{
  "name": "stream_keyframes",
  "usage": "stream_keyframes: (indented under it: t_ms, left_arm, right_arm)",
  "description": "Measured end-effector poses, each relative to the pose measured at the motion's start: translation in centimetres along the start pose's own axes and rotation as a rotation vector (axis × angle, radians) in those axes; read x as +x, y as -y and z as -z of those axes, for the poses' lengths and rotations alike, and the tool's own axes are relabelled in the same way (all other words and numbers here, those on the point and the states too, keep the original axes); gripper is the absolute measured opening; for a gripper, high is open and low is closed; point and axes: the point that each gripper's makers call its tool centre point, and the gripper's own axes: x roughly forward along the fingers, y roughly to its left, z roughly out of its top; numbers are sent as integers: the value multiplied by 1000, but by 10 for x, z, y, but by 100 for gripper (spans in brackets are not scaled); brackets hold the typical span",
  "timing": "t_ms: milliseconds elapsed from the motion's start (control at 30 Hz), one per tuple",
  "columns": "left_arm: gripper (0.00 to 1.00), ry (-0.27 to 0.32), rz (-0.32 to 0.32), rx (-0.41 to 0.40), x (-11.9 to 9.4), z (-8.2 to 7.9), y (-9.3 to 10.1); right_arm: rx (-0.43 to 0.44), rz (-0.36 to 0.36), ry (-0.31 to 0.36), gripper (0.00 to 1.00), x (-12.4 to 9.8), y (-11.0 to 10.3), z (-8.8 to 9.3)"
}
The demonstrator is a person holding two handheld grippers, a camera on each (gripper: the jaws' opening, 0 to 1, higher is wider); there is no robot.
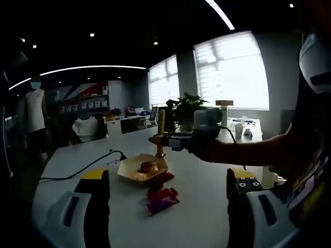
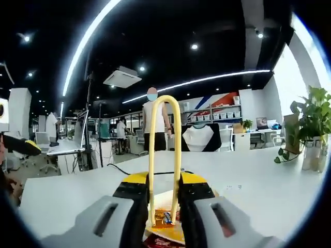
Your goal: Place the target food into the container with the food tongs after gripping and lifting it, then release it inside without dropping or visibly crushing the food.
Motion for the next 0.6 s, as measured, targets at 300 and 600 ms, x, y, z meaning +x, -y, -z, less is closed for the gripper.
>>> stream_keyframes:
  t_ms: [300, 600]
  left_arm:
    - [100, -4, -6, 4, -1, -1, -1]
    - [100, -7, -5, 11, 1, -2, 1]
  right_arm:
    - [58, -10, -51, 16, 47, 22, 23]
    - [119, -63, -107, 16, 76, 27, 44]
